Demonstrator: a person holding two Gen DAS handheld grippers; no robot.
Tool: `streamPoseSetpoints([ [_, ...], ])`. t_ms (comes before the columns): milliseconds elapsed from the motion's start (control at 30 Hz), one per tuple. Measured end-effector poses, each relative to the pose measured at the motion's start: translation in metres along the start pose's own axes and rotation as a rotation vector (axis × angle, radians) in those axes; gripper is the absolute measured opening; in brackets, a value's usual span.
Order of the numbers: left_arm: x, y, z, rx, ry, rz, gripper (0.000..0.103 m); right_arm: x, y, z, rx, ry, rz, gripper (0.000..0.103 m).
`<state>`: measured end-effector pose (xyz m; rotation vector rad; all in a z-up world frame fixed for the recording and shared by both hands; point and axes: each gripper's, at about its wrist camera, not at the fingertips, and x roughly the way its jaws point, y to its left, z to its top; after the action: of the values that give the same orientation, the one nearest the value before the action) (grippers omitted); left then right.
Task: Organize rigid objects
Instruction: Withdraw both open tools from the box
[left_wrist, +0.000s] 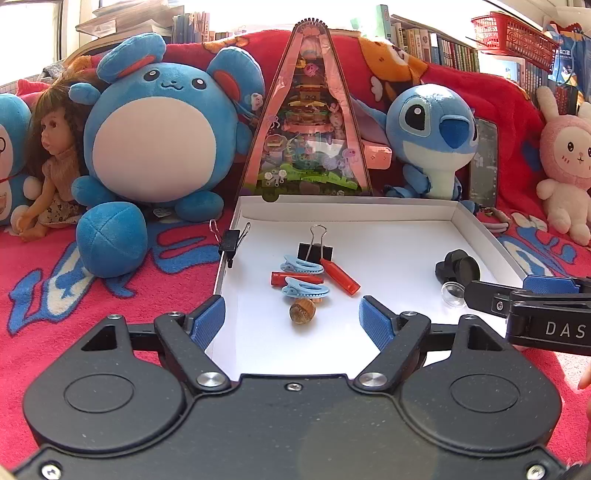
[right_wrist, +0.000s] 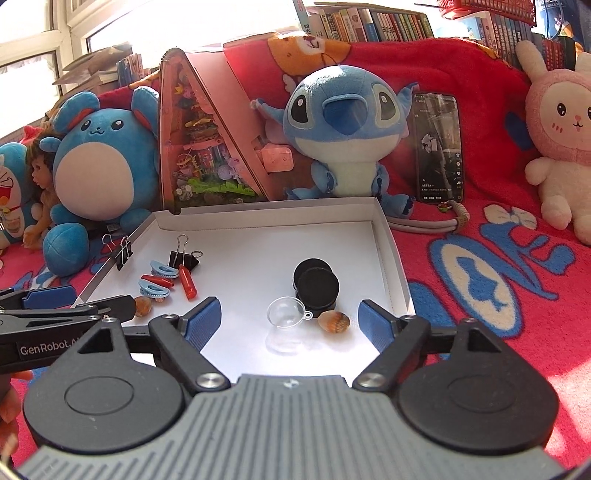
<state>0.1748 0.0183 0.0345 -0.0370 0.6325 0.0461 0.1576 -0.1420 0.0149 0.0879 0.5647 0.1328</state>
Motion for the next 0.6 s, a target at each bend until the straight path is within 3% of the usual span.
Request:
streamPoseSetpoints([
  [600, -0.039, 0.014, -0.016, -0.026, -0.009, -0.044, 0.079, -0.038, -0.002, -0.015, -0.019, -0.045, 0.006, 0.100],
])
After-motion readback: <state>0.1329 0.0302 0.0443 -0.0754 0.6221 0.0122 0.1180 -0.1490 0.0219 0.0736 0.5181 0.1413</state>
